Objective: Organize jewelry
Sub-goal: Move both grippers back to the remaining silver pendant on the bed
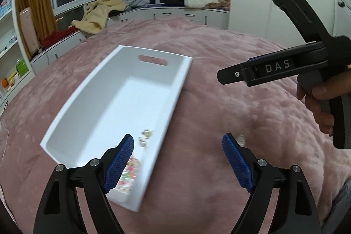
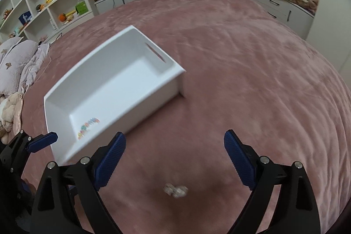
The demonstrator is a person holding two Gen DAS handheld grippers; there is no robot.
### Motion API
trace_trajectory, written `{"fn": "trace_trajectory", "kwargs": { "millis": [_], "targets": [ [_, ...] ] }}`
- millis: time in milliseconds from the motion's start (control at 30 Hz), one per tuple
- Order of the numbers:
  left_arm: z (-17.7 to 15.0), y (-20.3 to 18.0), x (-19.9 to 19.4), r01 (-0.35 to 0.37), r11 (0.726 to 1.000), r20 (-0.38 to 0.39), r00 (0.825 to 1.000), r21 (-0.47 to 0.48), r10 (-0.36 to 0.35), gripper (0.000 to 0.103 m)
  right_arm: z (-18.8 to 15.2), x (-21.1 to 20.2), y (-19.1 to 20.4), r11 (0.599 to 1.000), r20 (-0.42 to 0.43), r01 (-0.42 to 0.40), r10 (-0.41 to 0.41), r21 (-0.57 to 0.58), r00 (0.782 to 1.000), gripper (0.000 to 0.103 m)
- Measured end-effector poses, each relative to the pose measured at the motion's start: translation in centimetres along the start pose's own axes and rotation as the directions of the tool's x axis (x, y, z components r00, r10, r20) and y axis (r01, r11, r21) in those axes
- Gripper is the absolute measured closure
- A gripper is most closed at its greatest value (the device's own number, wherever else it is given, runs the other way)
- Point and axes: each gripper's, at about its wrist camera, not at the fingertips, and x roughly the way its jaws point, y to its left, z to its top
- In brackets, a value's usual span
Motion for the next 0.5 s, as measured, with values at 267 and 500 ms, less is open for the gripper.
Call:
{"fn": "trace_trajectory", "kwargs": {
  "millis": [267, 500],
  "targets": [
    [-1.2, -4.2, 2.6, 0.061, 0.996, -0.042, 0.997, 0.071, -0.058, 0.018, -5.0, -0.9, -3.0, 0.992, -0.029, -0.083, 0.080, -0.091, 0.996, 0.013],
    [-2.6, -6.5, 5.6, 0.110, 0.988, -0.092, 0.991, 0.107, -0.101, 0.020, -9.0, 0.6, -4.9, 0.982, -0.030, -0.127, 0.124, -0.142, 0.992, 0.018]
  ]
}}
